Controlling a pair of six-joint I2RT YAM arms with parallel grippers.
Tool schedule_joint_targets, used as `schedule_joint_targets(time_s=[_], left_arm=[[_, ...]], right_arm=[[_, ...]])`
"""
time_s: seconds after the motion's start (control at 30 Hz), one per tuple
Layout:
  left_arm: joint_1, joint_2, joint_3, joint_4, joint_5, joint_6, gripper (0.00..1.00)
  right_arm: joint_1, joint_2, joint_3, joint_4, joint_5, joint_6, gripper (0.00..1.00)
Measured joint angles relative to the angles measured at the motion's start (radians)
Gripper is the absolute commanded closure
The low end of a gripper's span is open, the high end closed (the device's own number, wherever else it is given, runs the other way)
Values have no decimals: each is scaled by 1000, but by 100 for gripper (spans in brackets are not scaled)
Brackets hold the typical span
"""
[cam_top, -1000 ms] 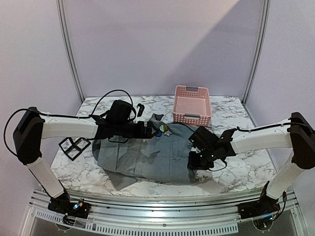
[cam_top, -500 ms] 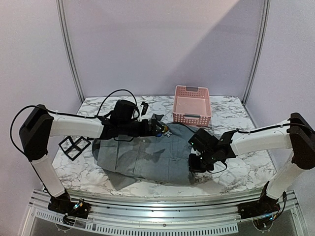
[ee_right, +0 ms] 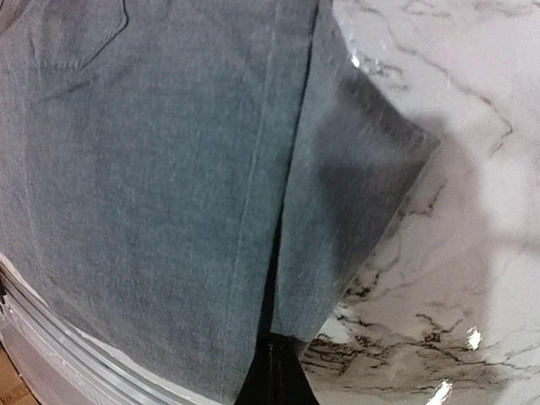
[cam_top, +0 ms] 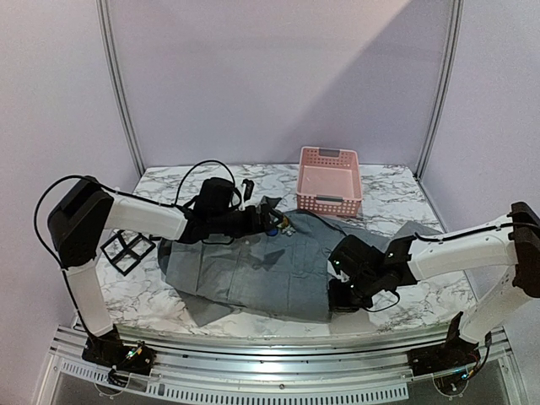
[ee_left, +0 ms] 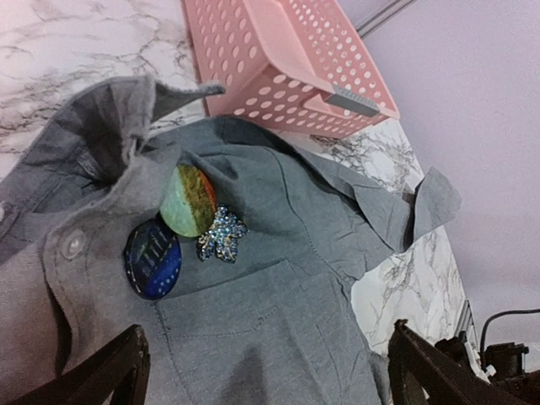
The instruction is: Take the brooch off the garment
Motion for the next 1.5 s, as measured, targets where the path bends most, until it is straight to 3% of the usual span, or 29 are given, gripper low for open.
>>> schedule_joint_targets(time_s=[0.23,0.37,0.6,0.87,1.5], left_arm=[[12,8,-23,-1,-64,12,2],[37,8,-35,-3,-72,21,2],[44,8,-35,-13,-72,49,2],[44,-11,-36,-40,-82,68,2],[44,-32,-69,-39,-84,68,2]], right_arm=[[21,-46,-30,1,-8,36,98],[21,-83,-29,-4,2,58,75],[-16,-73,51,-58,74,69,62],[-57,57,159,-83,130,36,60],[-72,186,263,-145,204,-36,63]])
